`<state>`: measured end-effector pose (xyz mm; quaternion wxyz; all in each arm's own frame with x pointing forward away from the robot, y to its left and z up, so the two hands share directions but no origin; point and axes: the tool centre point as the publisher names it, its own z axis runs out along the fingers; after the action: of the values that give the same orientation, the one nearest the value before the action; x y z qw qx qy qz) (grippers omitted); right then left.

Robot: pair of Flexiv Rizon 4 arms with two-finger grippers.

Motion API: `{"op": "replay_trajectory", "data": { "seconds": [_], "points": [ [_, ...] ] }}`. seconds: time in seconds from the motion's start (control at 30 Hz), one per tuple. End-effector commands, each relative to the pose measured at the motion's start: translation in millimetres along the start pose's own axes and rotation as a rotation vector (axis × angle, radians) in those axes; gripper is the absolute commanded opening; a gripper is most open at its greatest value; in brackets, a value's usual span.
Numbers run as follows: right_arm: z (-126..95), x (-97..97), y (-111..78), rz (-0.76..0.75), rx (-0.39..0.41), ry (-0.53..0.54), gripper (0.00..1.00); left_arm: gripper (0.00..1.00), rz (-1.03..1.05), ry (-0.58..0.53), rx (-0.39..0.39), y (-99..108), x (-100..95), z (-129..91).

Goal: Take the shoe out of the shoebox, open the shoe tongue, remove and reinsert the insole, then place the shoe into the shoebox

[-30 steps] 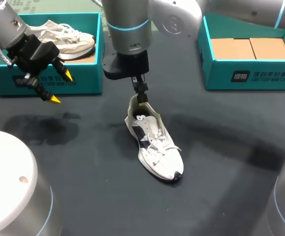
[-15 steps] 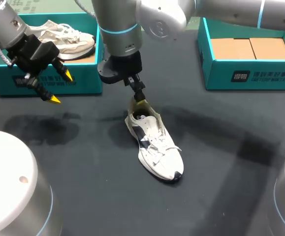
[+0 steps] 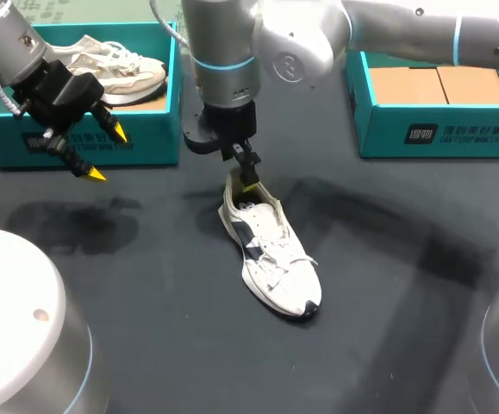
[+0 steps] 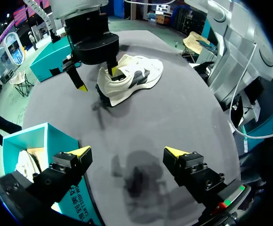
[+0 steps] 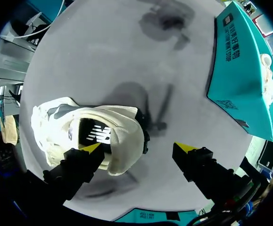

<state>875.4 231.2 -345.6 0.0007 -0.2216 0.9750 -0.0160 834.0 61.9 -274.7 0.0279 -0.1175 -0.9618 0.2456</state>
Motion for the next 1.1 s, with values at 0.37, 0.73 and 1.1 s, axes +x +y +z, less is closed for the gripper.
{"op": "replay_trajectory", "data": {
  "seconds": [0.37,0.73,1.1],
  "points": [
    [28,-2.7,9.1,-0.008,-0.004,0.004,0.96,1.00,0.000,0.000,-0.003,0,0.2,0],
    [38,-4.9,7.4,0.006,-0.007,0.000,0.75,1.00,0.000,0.000,-0.003,0,0.2,0],
    [38,-2.0,5.8,0.014,-0.006,0.004,0.00,1.00,0.000,0.000,-0.003,0,0.2,0]
  ]
}}
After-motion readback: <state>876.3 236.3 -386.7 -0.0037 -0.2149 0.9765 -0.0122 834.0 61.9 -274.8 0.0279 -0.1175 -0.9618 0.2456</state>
